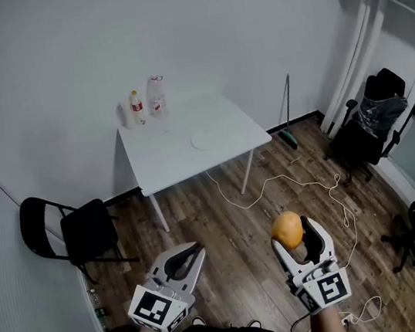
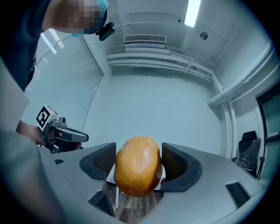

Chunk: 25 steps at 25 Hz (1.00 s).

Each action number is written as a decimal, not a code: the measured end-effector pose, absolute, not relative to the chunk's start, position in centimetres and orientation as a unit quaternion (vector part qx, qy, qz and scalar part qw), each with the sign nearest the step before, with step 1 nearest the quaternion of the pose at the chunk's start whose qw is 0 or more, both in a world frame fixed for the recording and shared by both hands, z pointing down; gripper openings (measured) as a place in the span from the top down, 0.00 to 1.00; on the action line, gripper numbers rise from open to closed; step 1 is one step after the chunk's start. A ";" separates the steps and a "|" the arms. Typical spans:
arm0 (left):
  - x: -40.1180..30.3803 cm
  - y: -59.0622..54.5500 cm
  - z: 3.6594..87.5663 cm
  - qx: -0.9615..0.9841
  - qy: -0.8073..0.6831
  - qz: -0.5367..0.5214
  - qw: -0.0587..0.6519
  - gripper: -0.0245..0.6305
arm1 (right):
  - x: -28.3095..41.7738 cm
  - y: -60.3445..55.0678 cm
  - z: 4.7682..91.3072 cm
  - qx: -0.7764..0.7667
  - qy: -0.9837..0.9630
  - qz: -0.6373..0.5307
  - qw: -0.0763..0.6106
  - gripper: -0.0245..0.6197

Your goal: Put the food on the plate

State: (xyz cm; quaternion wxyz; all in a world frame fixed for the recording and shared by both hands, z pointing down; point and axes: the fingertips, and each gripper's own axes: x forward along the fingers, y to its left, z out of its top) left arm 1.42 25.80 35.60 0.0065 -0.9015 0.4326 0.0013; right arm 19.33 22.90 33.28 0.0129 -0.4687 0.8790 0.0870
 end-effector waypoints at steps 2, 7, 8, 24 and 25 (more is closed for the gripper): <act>-0.2 25.7 35.8 -0.903 0.430 0.005 0.007 0.90 | 17.7 22.8 33.3 -0.470 0.878 0.086 0.015 0.44; -5.1 25.4 36.5 -0.903 0.429 0.007 0.005 0.90 | 13.1 23.0 33.8 -0.475 0.876 0.088 0.011 0.44; -6.0 25.4 36.7 -0.903 0.429 0.008 0.003 0.90 | 12.4 23.0 34.0 -0.477 0.874 0.089 0.009 0.44; -12.2 20.3 38.4 -0.894 0.447 0.007 -0.002 0.90 | 7.0 16.4 34.2 -0.465 0.882 0.067 0.045 0.44; -12.2 19.6 38.5 -0.892 0.453 0.007 -0.003 0.90 | 7.0 15.6 34.4 -0.460 0.884 0.066 0.046 0.44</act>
